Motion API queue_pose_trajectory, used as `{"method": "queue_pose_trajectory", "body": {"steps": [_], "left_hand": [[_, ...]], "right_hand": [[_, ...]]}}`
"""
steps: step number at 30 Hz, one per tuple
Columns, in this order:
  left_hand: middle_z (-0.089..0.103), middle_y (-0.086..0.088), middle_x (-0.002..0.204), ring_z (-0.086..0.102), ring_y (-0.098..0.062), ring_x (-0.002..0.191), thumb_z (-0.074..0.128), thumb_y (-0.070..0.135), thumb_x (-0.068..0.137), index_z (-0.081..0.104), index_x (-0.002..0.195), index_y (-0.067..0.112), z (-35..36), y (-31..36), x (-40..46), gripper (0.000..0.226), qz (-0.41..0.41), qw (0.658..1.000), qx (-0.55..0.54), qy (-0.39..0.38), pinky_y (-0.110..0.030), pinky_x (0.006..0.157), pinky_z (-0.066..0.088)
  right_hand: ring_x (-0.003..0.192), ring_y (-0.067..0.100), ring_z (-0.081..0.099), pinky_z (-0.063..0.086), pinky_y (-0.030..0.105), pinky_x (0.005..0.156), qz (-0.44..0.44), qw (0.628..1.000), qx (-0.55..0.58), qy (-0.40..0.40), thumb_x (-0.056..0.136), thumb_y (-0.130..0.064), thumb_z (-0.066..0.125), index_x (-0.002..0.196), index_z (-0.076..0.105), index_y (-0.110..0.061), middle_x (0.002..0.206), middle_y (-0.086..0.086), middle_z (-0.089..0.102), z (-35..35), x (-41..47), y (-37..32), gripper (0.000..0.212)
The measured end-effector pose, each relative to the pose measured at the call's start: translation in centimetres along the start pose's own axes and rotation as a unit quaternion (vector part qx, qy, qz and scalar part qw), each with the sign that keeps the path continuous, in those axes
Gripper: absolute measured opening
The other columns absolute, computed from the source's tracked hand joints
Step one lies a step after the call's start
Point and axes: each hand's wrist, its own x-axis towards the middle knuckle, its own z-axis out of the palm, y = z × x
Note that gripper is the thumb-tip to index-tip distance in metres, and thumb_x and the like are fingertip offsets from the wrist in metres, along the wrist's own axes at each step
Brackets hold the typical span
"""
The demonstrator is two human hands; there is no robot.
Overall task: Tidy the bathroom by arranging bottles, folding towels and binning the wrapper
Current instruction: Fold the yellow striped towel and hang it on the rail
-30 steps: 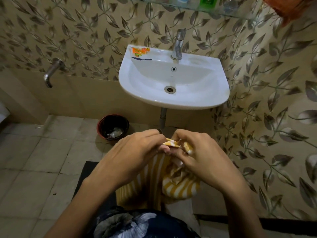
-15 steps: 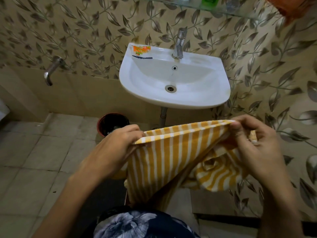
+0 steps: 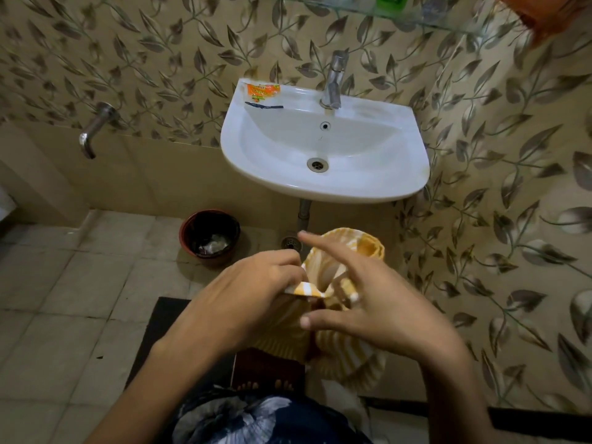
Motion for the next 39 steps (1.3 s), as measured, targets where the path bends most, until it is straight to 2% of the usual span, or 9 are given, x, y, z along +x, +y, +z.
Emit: {"method": "queue_pose_trajectory", "body": {"steps": [4,7,10,16,20,24,29,34,39], "left_hand": [[0.047,0.012,0.089,0.049,-0.007,0.084,0.040,0.040,0.083,0.066,0.095,0.022,-0.4,0.3,-0.1,0.033,0.009,1.000,0.021,-0.010,-0.023,0.064,0.036],[0.041,0.016,0.083,0.040,0.000,0.079,0.036,0.061,0.087,0.065,0.093,0.024,-0.5,-0.1,-0.3,0.047,-0.020,0.999,0.017,-0.039,-0.020,0.062,0.028],[0.041,0.018,0.080,0.040,-0.001,0.075,0.017,0.079,0.064,0.063,0.085,0.025,-0.7,-0.4,-0.4,0.074,-0.062,0.995,0.032,-0.075,-0.020,0.064,0.030],[0.045,0.015,0.080,0.041,0.002,0.076,0.019,0.072,0.074,0.060,0.082,0.026,-1.3,-1.5,-1.5,0.062,-0.097,0.987,0.082,-0.100,-0.017,0.060,0.032],[0.050,0.011,0.082,0.046,-0.001,0.076,0.012,0.076,0.059,0.060,0.078,0.025,-2.4,-2.9,-2.1,0.073,-0.134,0.984,0.043,-0.108,-0.023,0.068,0.039],[0.049,0.007,0.077,0.048,-0.006,0.068,0.028,0.067,0.065,0.057,0.071,0.022,-3.2,-3.5,-2.7,0.054,-0.167,0.982,-0.024,-0.089,-0.025,0.062,0.040],[0.052,0.008,0.072,0.050,-0.006,0.067,0.035,0.058,0.071,0.058,0.069,0.027,-4.0,-3.2,-3.0,0.039,-0.147,0.985,-0.063,-0.062,-0.022,0.059,0.039],[0.056,0.034,0.067,0.053,0.007,0.070,0.037,0.052,0.075,0.053,0.063,0.036,-4.0,-2.0,-2.8,0.026,-0.143,0.982,-0.110,-0.053,-0.009,0.060,0.037],[0.068,0.004,0.074,0.063,-0.003,0.069,0.038,0.055,0.074,0.067,0.080,0.023,-2.7,-1.0,-2.4,0.044,-0.189,0.956,-0.221,-0.037,-0.017,0.059,0.049]], "right_hand": [[0.084,0.004,0.056,0.042,0.023,0.065,-0.019,0.997,-0.066,0.020,0.082,-0.033,0.067,0.099,0.061,-0.037,0.087,-0.017,0.062,0.6,1.0,0.1,0.019],[0.077,0.004,0.056,0.034,0.019,0.059,-0.024,0.998,-0.062,0.024,0.087,-0.033,0.062,0.086,0.063,-0.034,0.078,-0.015,0.060,0.6,0.8,0.6,0.002],[0.076,0.000,0.055,0.033,0.016,0.060,-0.022,0.998,-0.055,0.022,0.088,-0.036,0.060,0.082,0.062,-0.035,0.078,-0.017,0.061,0.7,0.8,1.0,0.007],[0.079,-0.005,0.057,0.037,0.012,0.062,0.003,0.999,-0.031,0.031,0.083,-0.051,0.057,0.072,0.057,-0.041,0.075,-0.022,0.061,0.1,0.5,2.1,0.015],[0.073,0.000,0.058,0.043,0.023,0.064,0.017,0.998,-0.012,0.056,0.082,-0.050,0.058,0.068,0.058,-0.038,0.071,-0.014,0.061,-0.8,0.2,3.4,0.018],[0.071,-0.004,0.057,0.041,0.021,0.062,0.023,0.997,-0.007,0.073,0.080,-0.050,0.059,0.066,0.059,-0.043,0.072,-0.026,0.060,-1.3,0.1,4.3,0.016],[0.072,-0.001,0.056,0.042,0.025,0.064,0.042,0.995,-0.019,0.094,0.081,-0.047,0.060,0.063,0.056,-0.042,0.067,-0.018,0.059,-1.2,0.0,5.0,0.020],[0.074,-0.002,0.055,0.038,0.018,0.060,0.079,0.984,0.001,0.159,0.083,-0.048,0.056,0.070,0.055,-0.036,0.071,-0.016,0.058,-0.8,0.3,5.2,0.017],[0.073,0.009,0.050,0.039,0.031,0.064,0.154,0.955,0.213,0.138,0.073,-0.043,0.041,0.083,0.044,-0.042,0.079,-0.008,0.051,0.0,1.0,4.9,0.010]]}}
